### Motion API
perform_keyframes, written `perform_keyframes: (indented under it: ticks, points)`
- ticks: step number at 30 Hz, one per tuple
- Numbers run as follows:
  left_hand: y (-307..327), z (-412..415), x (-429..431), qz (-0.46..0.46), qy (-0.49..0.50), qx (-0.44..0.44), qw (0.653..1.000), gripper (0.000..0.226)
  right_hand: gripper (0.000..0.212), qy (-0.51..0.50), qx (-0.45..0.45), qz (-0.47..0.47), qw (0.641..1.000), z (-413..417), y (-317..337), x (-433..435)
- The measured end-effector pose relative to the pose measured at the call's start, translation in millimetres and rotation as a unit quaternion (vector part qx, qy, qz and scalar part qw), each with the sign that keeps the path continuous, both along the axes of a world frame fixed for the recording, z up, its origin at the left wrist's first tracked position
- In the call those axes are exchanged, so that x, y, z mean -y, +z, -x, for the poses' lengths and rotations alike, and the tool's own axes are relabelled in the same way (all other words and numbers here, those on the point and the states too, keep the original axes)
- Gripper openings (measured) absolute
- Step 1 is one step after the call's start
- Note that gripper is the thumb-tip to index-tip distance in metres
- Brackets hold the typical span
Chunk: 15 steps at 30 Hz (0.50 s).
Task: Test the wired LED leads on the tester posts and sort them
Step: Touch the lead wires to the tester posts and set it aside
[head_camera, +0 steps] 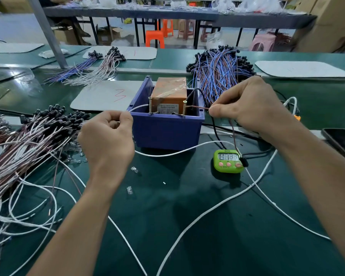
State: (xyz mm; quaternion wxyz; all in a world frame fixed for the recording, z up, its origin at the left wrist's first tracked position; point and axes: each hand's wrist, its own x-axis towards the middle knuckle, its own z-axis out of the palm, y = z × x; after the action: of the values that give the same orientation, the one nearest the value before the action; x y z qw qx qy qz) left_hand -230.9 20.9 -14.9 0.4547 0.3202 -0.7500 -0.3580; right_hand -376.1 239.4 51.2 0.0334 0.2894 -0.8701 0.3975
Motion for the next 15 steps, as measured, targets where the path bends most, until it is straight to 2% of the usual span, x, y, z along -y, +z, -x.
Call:
perform_keyframes:
  ticks: [8,15]
  points:
    - [-2.9,-4.1,-4.0,0.005,-0.004,-0.011,1.000,0.027,0.009,0.024,0.008,0.025,0.999,-5.5,-8.9,-3.0]
    - [-4.9,1.6,-0.1,-0.011,-0.005,-0.010,1.000,0.023,0.016,-0.030,-0.037,0.029,0.998,-5.7,-7.0,4.3]
